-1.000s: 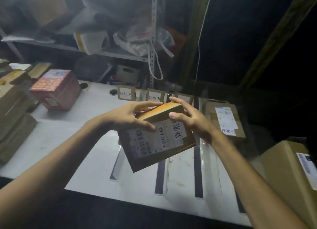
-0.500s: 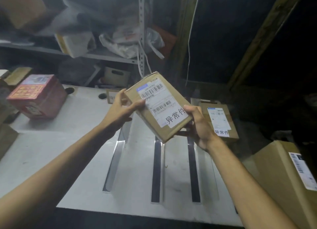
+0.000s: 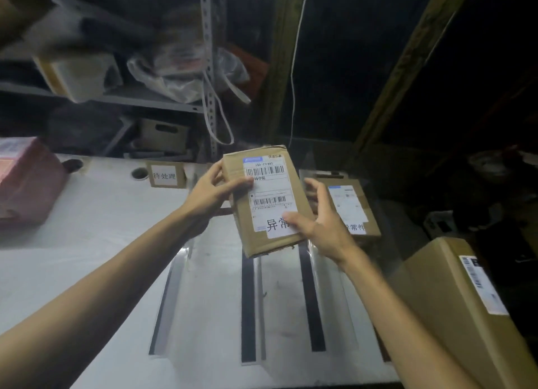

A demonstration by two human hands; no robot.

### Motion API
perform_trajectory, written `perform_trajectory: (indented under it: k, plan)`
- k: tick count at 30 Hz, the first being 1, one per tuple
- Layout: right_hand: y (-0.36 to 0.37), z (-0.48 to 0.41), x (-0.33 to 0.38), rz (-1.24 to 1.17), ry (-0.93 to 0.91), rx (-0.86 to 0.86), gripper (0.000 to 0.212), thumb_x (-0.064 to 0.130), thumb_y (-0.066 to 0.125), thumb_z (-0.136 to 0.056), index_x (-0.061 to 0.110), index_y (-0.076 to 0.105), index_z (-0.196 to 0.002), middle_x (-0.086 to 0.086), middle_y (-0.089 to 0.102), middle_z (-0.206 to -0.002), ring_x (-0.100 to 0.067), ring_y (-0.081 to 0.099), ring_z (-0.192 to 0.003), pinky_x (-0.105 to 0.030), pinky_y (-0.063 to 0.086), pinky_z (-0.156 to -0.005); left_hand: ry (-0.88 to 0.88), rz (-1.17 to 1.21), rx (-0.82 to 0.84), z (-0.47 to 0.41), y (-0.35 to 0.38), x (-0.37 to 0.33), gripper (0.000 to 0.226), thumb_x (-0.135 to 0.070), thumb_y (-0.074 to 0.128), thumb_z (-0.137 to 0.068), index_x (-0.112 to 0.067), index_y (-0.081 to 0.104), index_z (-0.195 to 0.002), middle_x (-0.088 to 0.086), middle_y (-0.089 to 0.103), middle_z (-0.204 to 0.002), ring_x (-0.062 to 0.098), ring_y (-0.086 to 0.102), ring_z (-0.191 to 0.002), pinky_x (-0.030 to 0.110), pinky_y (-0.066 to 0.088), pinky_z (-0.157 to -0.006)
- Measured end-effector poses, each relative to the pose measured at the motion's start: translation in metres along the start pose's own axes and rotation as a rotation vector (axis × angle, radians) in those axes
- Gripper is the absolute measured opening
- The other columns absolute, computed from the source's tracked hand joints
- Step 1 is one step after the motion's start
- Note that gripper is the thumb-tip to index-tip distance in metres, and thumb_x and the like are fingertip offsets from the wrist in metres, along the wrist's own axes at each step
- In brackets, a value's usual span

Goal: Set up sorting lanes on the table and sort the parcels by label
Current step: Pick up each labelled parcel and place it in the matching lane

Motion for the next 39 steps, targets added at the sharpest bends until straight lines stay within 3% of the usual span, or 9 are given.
perform_trajectory:
  k: [5,11,14,21,24,28,33,36,39]
  plan:
    - [-0.048,-0.009,-0.003,-0.035,0.016,-0.108,0.070,0.024,0.071,-0.093,0.036,0.029,-0.148,0.013,0.061,-0.114,-0.010,0.069,-0.101,-0.028,0.062,-0.079,-0.047,0.029,0.040,-0.029,0.062,-0.006,0.079,-0.035,0.075,-0.079,-0.023,0.032,-0.145,0.004,0.061,-0.126,0.015,0.069,-0.097,0.033,0.060,-0.065]
    - [-0.125,-0.035,-0.037,-0.069,0.153,-0.299,0.053,0.026,0.059,-0.100,0.024,0.036,-0.148,0.001,0.063,-0.121,-0.011,0.068,-0.094,-0.021,0.058,-0.067,-0.037,-0.047,0.099,-0.063,0.154,-0.002,0.072,-0.039,0.077,-0.076,-0.012,0.039,-0.132,0.006,0.056,-0.125,0.016,0.062,-0.107,0.038,0.053,-0.095]
    - [-0.154,-0.060,-0.057,0.016,0.221,-0.335,0.054,0.027,0.059,-0.100,0.020,0.036,-0.149,-0.004,0.062,-0.131,-0.021,0.067,-0.106,-0.039,0.058,-0.088,-0.055,-0.094,0.176,-0.082,0.194,0.004,0.067,-0.020,0.072,-0.086,-0.013,0.035,-0.141,0.006,0.055,-0.129,0.018,0.062,-0.109,0.038,0.056,-0.091]
    - [-0.168,-0.113,-0.091,0.295,0.269,-0.121,0.051,0.017,0.058,-0.100,0.017,0.038,-0.147,-0.007,0.059,-0.140,-0.026,0.062,-0.120,-0.029,0.053,-0.082,0.024,-0.408,0.099,-0.104,0.226,0.022,0.063,-0.008,0.063,-0.090,-0.021,0.033,-0.144,-0.004,0.057,-0.125,0.010,0.061,-0.099,0.022,0.057,-0.072]
    - [-0.168,-0.118,-0.098,0.338,0.237,-0.086,0.055,0.014,0.058,-0.100,0.019,0.036,-0.150,-0.006,0.058,-0.142,-0.024,0.060,-0.123,-0.014,0.041,-0.074,0.025,-0.462,0.087,-0.104,0.226,0.031,0.073,-0.012,0.058,-0.095,-0.022,0.017,-0.154,-0.001,0.054,-0.130,0.013,0.057,-0.111,0.027,0.054,-0.082]
    - [-0.174,-0.116,-0.097,0.364,0.217,-0.053,0.053,0.015,0.059,-0.099,0.017,0.039,-0.148,-0.006,0.057,-0.142,-0.025,0.058,-0.124,-0.020,0.043,-0.073,0.014,-0.491,0.075,-0.103,0.226,0.030,0.069,-0.013,0.058,-0.096,-0.018,0.019,-0.153,0.007,0.048,-0.145,0.018,0.055,-0.119,0.034,0.052,-0.091]
    - [-0.169,-0.109,-0.070,0.525,0.009,-0.152,0.044,0.024,0.057,-0.099,0.015,0.050,-0.142,-0.008,0.052,-0.143,-0.028,0.049,-0.130,-0.035,0.039,-0.104,0.052,-0.535,0.024,-0.092,0.221,0.017,0.060,-0.022,0.049,-0.101,-0.016,0.023,-0.154,0.007,0.040,-0.153,0.026,0.041,-0.139,0.041,0.041,-0.109]
    - [-0.149,-0.105,-0.040,0.410,-0.117,-0.053,0.038,0.029,0.054,-0.102,0.019,0.057,-0.138,-0.003,0.058,-0.139,-0.022,0.054,-0.126,-0.032,0.046,-0.098,0.100,-0.576,-0.018,-0.077,0.200,0.004,0.050,-0.023,0.045,-0.102,-0.017,0.031,-0.150,0.008,0.042,-0.150,0.022,0.041,-0.137,0.027,0.035,-0.100]
    - [-0.112,-0.098,-0.009,0.325,-0.170,0.093,0.033,0.033,0.051,-0.103,0.023,0.062,-0.133,0.002,0.063,-0.132,-0.014,0.056,-0.118,-0.029,0.046,-0.095,0.125,-0.610,-0.087,-0.056,0.154,-0.005,0.041,-0.026,0.046,-0.102,-0.019,0.044,-0.142,0.006,0.050,-0.144,0.021,0.048,-0.132,0.032,0.039,-0.107]
Point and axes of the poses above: each hand's wrist, its own z-axis away from the middle knuckle, its own y-axis out of the palm, x = y × z, the point moved 4 cm from there along -z, towards the middle knuckle
